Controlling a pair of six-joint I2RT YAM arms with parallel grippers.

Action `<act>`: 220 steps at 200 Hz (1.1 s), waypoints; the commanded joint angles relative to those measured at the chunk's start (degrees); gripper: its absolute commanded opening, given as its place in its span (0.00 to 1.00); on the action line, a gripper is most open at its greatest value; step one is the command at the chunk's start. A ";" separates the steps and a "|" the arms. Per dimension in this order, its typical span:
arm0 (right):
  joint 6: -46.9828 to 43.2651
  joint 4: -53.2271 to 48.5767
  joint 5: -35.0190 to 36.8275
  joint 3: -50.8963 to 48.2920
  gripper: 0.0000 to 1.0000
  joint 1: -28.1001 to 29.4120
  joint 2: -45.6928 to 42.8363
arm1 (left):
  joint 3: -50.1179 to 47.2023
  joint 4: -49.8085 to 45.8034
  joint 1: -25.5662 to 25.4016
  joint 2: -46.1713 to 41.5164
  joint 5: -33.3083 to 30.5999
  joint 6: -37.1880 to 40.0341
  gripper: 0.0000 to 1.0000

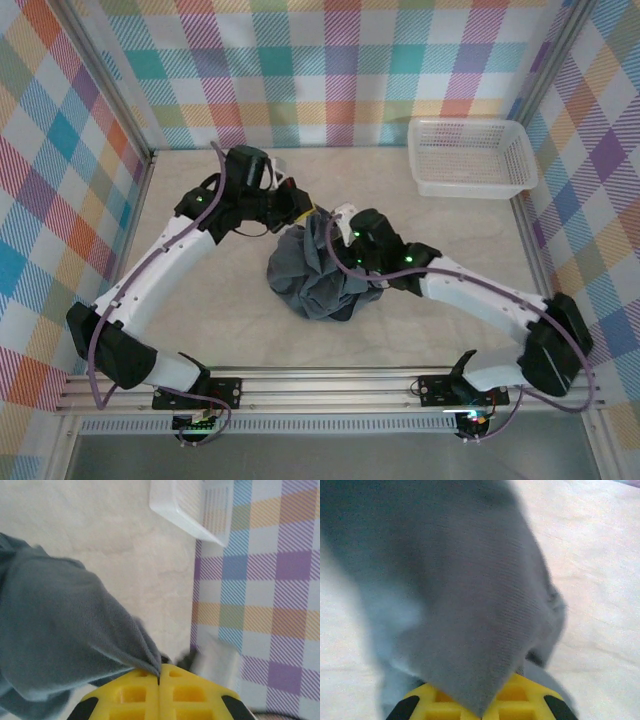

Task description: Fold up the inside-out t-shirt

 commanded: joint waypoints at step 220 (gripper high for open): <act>17.84 8.08 -32.10 -3.87 0.00 -12.24 -9.75 | -17.42 9.45 -1.57 0.48 7.27 12.64 0.17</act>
